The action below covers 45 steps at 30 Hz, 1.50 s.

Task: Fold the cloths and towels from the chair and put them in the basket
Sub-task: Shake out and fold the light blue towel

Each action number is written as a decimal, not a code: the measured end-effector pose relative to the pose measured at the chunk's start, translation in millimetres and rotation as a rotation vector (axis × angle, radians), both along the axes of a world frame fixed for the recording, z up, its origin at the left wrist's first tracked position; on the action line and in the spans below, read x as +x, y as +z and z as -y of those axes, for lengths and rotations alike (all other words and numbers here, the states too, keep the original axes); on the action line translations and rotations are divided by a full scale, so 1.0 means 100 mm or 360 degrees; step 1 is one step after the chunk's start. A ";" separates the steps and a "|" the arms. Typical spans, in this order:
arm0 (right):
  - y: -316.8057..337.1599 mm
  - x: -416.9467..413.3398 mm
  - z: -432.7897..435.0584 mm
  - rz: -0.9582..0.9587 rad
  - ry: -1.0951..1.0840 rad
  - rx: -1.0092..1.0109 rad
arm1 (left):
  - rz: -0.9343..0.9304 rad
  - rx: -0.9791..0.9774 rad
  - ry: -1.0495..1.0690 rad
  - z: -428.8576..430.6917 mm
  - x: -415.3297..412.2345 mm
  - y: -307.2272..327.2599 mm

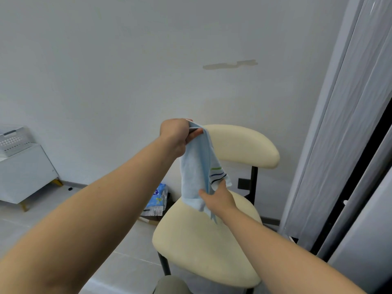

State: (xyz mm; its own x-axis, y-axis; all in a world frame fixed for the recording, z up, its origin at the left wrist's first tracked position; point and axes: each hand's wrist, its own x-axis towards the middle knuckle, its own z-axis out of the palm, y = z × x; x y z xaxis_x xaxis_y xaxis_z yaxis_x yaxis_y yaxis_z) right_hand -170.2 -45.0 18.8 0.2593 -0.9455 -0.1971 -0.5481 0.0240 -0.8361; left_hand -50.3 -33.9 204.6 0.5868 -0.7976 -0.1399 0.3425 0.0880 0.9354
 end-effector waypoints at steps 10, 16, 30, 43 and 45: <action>0.01 -0.14 0.23 -0.0165 -0.0278 -0.0178 | 0.0049 0.0003 0.0040 0.01 0.02 0.00; 0.26 -0.55 0.55 -0.0299 -0.0305 -0.0263 | 0.0019 0.0131 0.0279 0.08 0.49 -0.27; 1.44 -0.54 0.61 -0.0502 0.0347 -0.0843 | 0.0717 0.0561 -0.0094 -0.03 0.48 -0.94; 1.45 -0.59 0.56 -0.0309 0.0649 -0.0559 | 0.1712 0.0279 -0.0769 0.07 -0.09 -0.72; 1.39 -0.64 0.57 -0.0576 0.0768 -0.0421 | 0.1735 0.0306 -0.0756 0.07 -0.08 -0.73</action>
State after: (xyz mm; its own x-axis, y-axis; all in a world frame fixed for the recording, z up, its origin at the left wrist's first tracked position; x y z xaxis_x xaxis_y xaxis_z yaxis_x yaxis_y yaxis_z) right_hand -234.1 -101.9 158.1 0.6272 -0.7682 -0.1283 -0.6936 -0.4760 -0.5407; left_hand -57.9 -40.7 131.7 0.1238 -0.9866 0.1062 -0.6757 -0.0055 0.7372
